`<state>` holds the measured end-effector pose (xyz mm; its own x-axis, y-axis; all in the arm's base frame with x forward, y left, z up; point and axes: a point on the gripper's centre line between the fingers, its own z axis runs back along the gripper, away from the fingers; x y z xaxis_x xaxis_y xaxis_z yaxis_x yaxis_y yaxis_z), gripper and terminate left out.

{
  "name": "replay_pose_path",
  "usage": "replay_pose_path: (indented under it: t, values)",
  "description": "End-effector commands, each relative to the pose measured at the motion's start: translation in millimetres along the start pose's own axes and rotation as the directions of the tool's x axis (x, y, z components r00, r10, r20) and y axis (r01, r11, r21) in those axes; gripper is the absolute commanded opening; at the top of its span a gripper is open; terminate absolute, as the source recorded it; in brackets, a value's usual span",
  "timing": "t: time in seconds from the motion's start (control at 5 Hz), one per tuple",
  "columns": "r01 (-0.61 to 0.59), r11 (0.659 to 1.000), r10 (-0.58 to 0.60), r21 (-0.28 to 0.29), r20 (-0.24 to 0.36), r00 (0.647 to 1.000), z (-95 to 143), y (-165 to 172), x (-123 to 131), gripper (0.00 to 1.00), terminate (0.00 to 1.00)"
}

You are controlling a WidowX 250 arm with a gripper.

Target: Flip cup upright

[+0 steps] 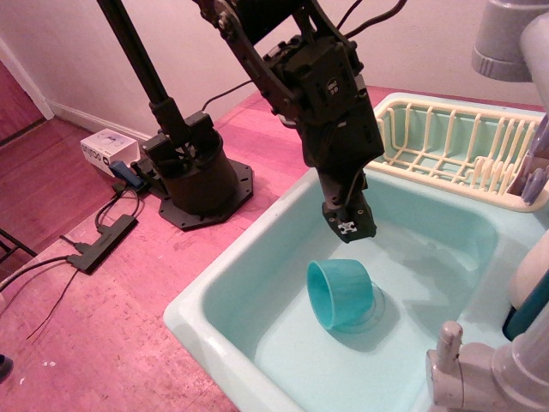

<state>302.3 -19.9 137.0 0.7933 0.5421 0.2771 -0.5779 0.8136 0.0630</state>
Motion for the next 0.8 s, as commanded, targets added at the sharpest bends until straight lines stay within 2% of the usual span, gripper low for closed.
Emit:
replay_pose_path:
  t: [0.0, 0.2, 0.4, 0.6]
  values:
    - [0.000, 1.000, 0.000, 0.000, 0.000, 1.000, 0.0, 0.0, 0.0, 1.00, 0.00]
    - [0.177, 0.983, -0.173, -0.055, 0.063, 0.983, 13.0, -9.9, 8.4, 1.00, 0.00]
    - [0.165, 0.978, -0.149, -0.124, 0.129, 0.980, 15.9, -10.5, 8.2, 1.00, 0.00]
    - [0.179, 0.959, -0.141, -0.220, 0.176, 0.974, 16.5, -11.3, 3.7, 1.00, 0.00]
